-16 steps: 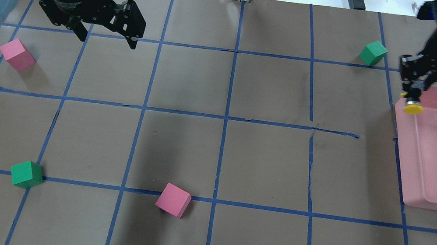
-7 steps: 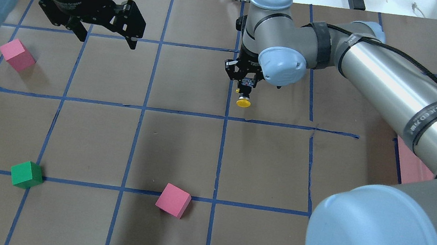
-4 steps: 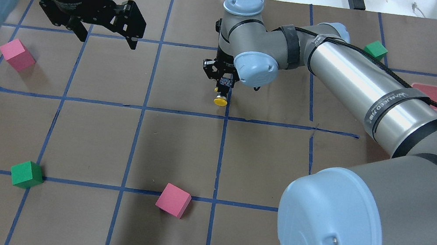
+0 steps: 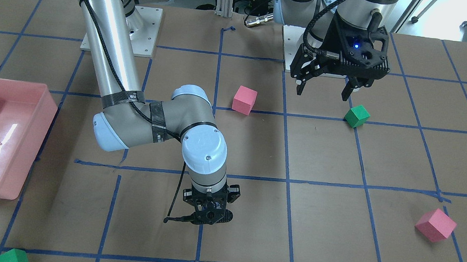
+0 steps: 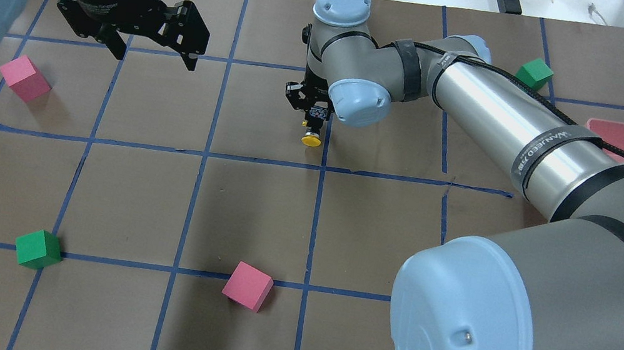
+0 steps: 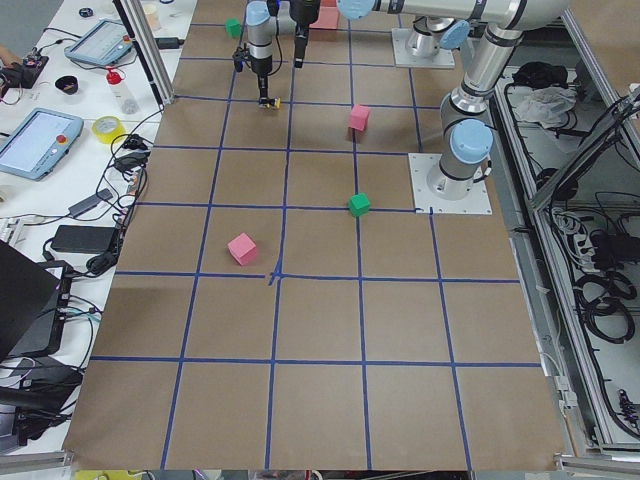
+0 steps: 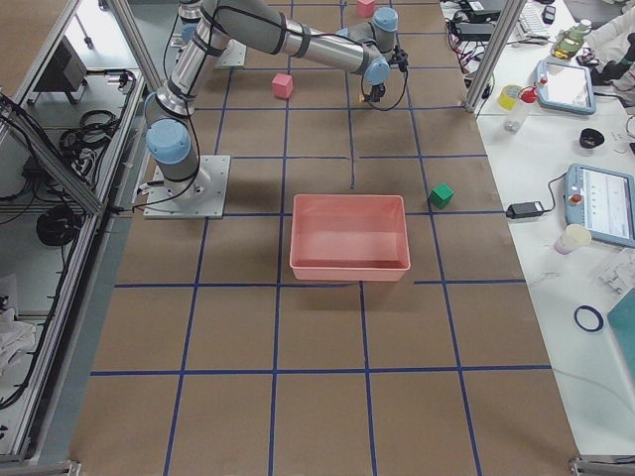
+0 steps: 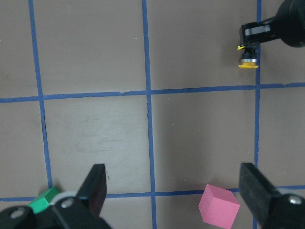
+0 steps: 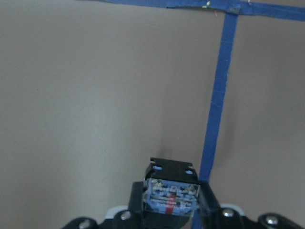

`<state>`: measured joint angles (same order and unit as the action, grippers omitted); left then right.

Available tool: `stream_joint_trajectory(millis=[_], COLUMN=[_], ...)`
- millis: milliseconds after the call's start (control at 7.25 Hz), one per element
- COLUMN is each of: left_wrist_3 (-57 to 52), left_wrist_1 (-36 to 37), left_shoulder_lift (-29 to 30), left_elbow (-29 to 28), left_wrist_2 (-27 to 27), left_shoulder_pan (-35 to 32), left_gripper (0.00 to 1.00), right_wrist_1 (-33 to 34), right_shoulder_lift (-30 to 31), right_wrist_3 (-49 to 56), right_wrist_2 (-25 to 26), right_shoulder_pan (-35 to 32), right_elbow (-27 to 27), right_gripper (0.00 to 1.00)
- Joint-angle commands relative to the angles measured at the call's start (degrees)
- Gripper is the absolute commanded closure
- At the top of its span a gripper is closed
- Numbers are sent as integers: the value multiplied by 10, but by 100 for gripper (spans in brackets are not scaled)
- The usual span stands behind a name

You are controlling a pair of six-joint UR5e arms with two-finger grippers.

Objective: Align button upright
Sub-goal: 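Lower the button onto the table and open the right gripper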

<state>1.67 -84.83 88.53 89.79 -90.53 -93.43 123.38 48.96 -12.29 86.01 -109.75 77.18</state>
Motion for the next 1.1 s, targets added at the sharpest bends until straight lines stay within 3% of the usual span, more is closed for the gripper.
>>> stream_joint_trajectory(millis=[0,138,690,966], left_wrist_3=[0,0,1,1], left_wrist_1=[0,2,2,10], left_shoulder_lift=[0,0,0,-1], left_elbow=[1,3,-1,2], left_wrist_2=[0,0,-5,-5], left_shoulder_pan=[0,0,-1,-2], left_gripper=[0,0,0,0], right_wrist_1=[2,3,-9,-73], right_shoulder_lift=[4,17,65,145], right_wrist_3=[5,6,17,54], right_wrist_2=[0,5,7,5], right_shoulder_pan=[1,1,7,45], right_elbow=[17,26,37,68], right_gripper=[72,1,0,0])
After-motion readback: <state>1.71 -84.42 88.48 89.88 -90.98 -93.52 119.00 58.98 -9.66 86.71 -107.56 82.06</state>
